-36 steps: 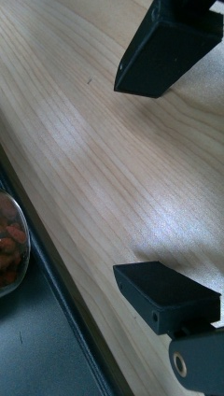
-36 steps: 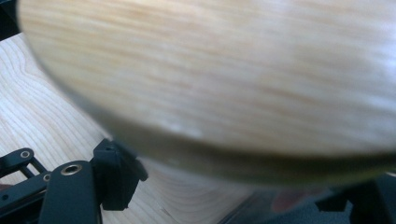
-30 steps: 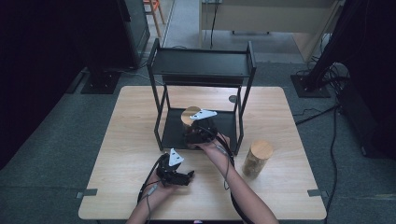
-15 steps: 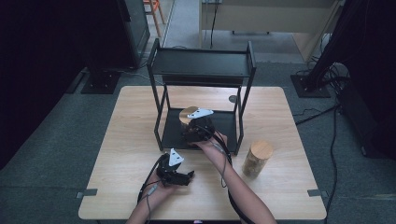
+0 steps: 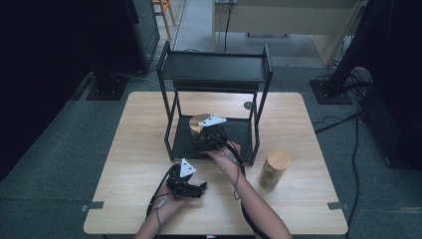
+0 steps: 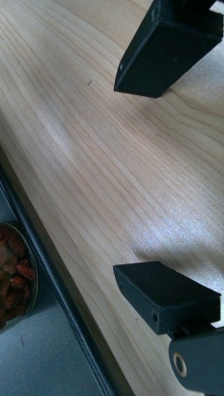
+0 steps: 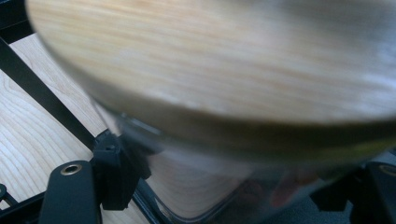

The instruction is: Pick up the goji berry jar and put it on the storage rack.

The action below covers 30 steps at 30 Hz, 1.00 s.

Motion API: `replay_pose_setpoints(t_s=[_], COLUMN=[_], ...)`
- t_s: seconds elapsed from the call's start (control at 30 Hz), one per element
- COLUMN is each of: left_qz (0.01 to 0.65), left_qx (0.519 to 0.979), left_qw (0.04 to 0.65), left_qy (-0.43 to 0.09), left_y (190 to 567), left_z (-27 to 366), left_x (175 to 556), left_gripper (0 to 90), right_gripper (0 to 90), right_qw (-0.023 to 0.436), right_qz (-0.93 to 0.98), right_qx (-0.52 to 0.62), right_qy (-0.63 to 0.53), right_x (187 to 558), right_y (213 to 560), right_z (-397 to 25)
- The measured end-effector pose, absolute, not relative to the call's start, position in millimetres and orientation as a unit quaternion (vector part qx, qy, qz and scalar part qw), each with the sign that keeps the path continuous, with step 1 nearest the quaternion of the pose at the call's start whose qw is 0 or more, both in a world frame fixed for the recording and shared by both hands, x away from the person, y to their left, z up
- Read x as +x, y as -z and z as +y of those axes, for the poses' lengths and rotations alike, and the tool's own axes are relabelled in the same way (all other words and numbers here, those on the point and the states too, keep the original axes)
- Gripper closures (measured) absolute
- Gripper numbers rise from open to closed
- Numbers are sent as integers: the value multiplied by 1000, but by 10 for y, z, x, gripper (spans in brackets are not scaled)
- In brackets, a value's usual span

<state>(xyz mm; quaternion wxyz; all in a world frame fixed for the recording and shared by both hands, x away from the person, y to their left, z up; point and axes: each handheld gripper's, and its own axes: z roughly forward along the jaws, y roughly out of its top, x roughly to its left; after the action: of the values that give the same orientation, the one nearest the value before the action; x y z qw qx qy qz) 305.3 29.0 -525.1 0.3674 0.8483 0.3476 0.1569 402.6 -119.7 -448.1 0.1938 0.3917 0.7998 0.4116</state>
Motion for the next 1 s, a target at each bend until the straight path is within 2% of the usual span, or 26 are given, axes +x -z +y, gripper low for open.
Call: replay_pose_setpoints(t_s=[0.5,1.0], left_qz=[348,347], left_qx=[849,849], left_qw=[367,367], left_qy=[-157,-156], left_y=[5250,5250], left_z=[290,288], left_x=[3054,3055], left_gripper=[112,112], right_gripper=[237,209], right_qw=[194,166], right_qz=[812,822], right_qx=[382,386], right_qy=[-396,-384], right_x=[4032,4007], right_y=[4470,4441], right_z=[-1193,-1246])
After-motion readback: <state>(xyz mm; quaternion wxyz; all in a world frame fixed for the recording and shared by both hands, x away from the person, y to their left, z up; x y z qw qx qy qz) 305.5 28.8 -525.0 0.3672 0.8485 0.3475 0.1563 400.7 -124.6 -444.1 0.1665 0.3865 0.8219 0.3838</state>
